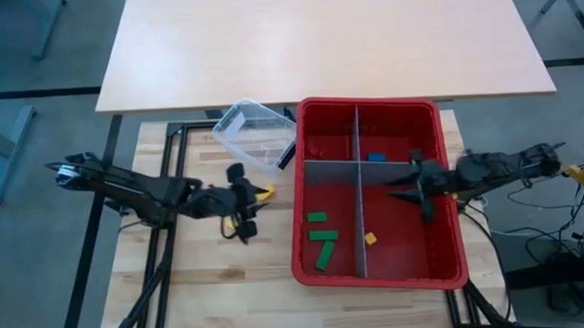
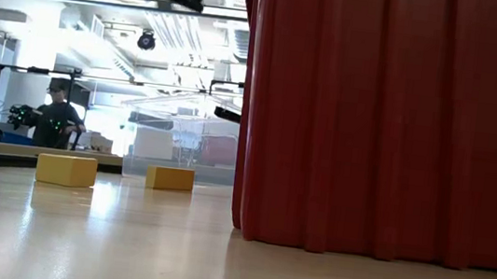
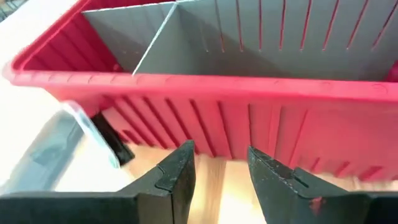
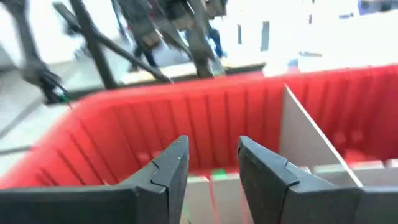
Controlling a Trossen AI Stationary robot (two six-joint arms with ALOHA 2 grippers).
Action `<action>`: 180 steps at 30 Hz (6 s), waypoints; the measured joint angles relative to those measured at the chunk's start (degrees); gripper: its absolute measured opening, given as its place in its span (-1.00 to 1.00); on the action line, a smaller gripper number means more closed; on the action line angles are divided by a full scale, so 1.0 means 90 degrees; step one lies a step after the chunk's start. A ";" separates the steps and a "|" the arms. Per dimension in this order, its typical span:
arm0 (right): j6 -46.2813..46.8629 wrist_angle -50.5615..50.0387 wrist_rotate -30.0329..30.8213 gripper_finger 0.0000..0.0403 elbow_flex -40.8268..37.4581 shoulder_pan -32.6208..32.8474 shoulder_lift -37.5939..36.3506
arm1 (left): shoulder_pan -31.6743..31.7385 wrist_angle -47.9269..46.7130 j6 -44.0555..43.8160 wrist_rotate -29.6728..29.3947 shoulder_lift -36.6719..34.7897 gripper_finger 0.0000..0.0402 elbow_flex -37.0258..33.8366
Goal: Sort blocks
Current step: Put the top yellow block into the bottom right of the red bin
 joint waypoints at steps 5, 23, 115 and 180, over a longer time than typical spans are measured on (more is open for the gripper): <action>-0.0400 0.1548 0.0294 -0.54 -0.0733 0.0651 -0.0462 | -0.0003 0.1497 -0.0467 0.0000 -0.1077 -0.38 -0.1636; -0.2249 0.3229 0.1455 -0.62 -0.1545 0.1175 -0.0490 | 0.0082 0.2667 -0.2198 -0.0203 -0.1372 -0.21 -0.3677; -0.1750 0.4918 0.1695 -0.03 -0.1472 0.0253 0.1015 | 0.0747 0.7401 0.0212 0.1496 -0.0623 -0.45 -0.2579; -0.1628 0.7384 -0.1463 0.14 0.0889 -0.1107 0.5784 | 0.0816 0.8285 0.0656 0.2106 0.2417 -0.45 0.0250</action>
